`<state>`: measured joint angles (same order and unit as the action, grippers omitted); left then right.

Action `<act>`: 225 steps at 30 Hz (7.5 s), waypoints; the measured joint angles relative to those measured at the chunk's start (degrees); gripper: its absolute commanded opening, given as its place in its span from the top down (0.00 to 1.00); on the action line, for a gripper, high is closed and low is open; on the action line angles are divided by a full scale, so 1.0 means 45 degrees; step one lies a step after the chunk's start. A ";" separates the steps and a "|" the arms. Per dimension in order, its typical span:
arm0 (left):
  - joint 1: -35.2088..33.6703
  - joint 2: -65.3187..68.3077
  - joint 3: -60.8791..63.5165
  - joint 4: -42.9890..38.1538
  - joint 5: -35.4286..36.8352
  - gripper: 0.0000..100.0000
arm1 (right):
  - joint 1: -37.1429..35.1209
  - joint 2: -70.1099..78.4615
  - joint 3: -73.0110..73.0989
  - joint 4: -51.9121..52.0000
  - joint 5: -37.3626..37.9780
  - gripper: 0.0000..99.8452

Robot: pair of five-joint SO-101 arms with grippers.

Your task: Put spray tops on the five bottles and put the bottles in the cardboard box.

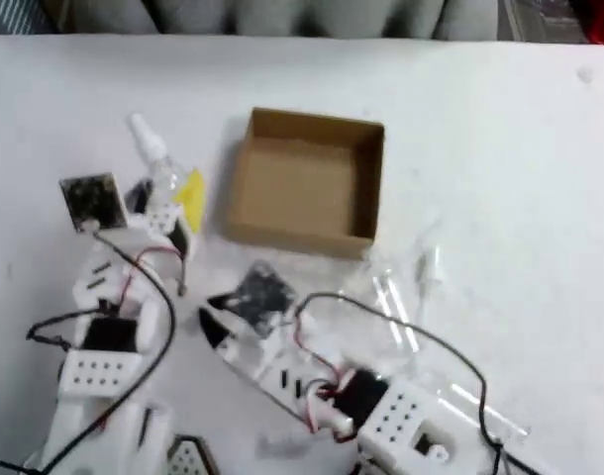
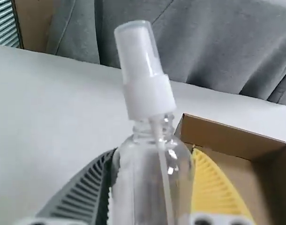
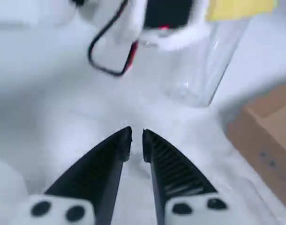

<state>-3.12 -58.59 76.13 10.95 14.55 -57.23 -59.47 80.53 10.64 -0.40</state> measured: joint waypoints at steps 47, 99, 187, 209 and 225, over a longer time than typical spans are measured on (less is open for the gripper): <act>0.2735 -0.7072 0.1211 0.4024 -0.1485 0.98 | 0.2266 -0.0254 0.0742 -0.2051 -0.1328 0.98; 0.2364 1.4183 -0.9495 -0.8283 -0.1485 0.98 | 1.3792 1.2777 -1.1429 0.4611 -0.0762 0.98; 0.2422 2.1138 -1.1683 -1.2640 -0.2559 0.75 | 1.4437 1.4886 -1.3226 0.4806 -0.0664 0.98; 0.2305 2.1138 -1.1858 -1.1937 -0.2559 0.68 | 1.4437 1.4886 -1.3226 0.4806 -0.0625 0.98; 0.2149 1.6293 -0.7971 -0.9924 -0.2110 0.67 | 1.4085 1.4886 -1.3226 0.4806 -0.0117 0.98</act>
<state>6.55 14.73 40.26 -33.71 5.05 6.15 7.52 21.01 32.26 -0.92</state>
